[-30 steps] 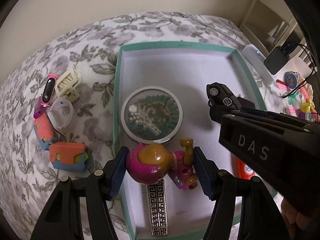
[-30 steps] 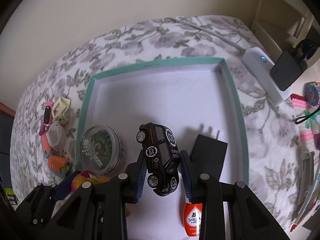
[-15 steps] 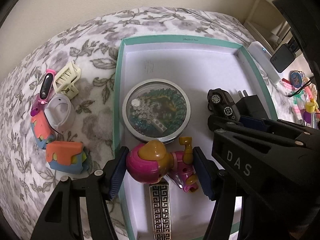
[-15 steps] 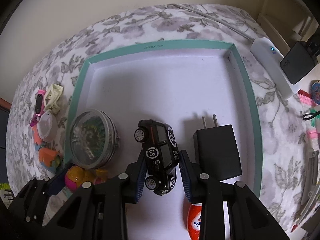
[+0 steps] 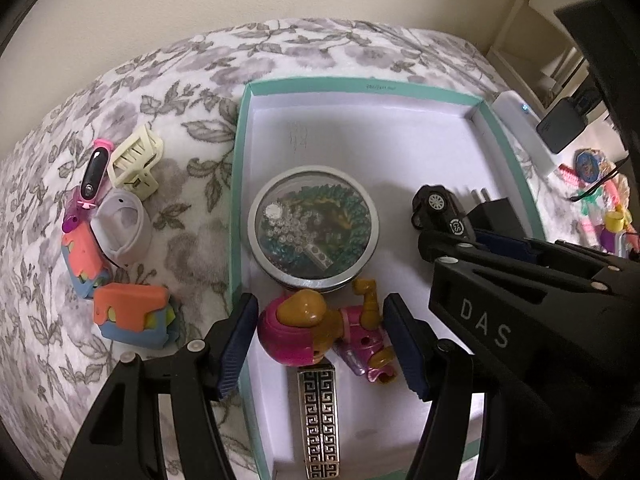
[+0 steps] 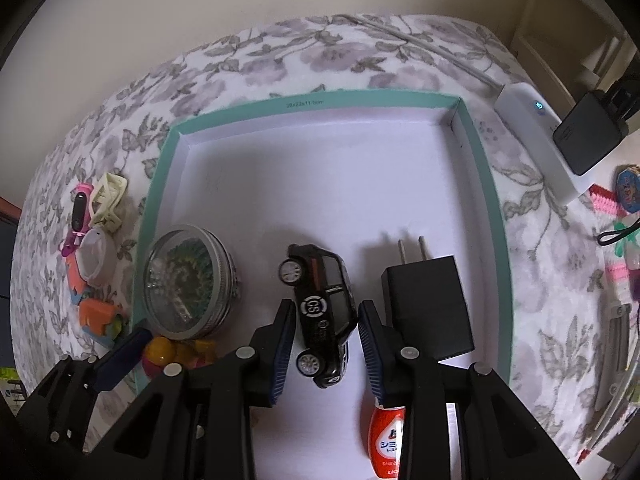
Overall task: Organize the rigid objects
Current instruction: 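Release the black car with the right tool while the left tool releases the figure in the tray, then move both open tools back from the tray toward the toy pile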
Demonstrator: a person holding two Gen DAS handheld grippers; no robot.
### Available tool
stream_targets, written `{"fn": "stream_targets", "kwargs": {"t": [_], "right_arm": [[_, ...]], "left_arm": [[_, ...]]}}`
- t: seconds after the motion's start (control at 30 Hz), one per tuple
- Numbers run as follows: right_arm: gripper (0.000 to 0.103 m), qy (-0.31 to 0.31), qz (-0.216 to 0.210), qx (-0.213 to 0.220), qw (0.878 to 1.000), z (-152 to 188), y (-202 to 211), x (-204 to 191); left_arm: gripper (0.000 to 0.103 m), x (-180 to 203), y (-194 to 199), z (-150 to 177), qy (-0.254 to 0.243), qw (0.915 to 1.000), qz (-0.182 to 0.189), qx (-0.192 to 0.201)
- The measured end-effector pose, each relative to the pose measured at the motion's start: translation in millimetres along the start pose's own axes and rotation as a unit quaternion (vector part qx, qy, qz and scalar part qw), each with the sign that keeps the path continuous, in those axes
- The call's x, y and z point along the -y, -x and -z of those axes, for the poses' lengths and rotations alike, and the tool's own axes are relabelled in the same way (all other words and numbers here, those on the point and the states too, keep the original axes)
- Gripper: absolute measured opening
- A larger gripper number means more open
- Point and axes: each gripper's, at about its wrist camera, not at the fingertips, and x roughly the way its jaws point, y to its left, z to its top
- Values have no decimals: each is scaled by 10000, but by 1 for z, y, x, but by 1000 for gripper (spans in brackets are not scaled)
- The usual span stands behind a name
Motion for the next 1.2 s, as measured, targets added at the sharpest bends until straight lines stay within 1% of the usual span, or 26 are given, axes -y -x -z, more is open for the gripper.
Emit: {"fn": "stream_targets", "kwargs": {"t": [0.13, 0.33, 0.43, 0.7, 0.77, 0.8, 0.83, 0.87, 0.9, 0.93, 1.03, 1.13, 1.2], "right_arm": [[37, -50, 40, 154, 9999, -1, 12, 2], [37, -55, 20, 659, 9978, -5, 50, 2], [36, -44, 62, 869, 9962, -7, 65, 2], [37, -97, 150, 1284, 9916, -11, 98, 5], [47, -106, 158, 1313, 9912, -11, 100, 5], [55, -104, 167, 1308, 9912, -11, 99, 5], [57, -102, 178, 1298, 9913, -11, 97, 5], [57, -98, 181, 1276, 9916, -11, 95, 5], [58, -98, 179, 1239, 9921, -11, 92, 5], [62, -100, 182, 1201, 9925, -11, 89, 5], [72, -143, 242, 1199, 9924, -12, 83, 6], [80, -177, 262, 1302, 9910, -12, 83, 7], [83, -175, 222, 1335, 9906, -13, 83, 7]], "left_arm": [[67, -1, 11, -3, 51, 9999, 101, 86], [67, -6, 33, -10, 129, 9992, 133, 349], [67, -12, 44, -15, 246, 9985, 147, 474], [67, -43, 68, -20, 706, 9945, 23, 776], [68, -53, 73, -21, 841, 9930, 21, 831], [68, -57, 75, -21, 900, 9923, 13, 851], [70, -63, 78, -21, 986, 9912, -3, 887], [80, -67, 78, -22, 1032, 9905, -12, 912], [85, -71, 80, -22, 1082, 9896, -23, 948], [88, -77, 81, -22, 1146, 9884, -44, 992], [88, -95, 85, -22, 1391, 9844, -127, 1070], [92, -112, 86, -20, 1622, 9800, -212, 1136], [93, -123, 88, -19, 1777, 9766, -265, 1180]]}}
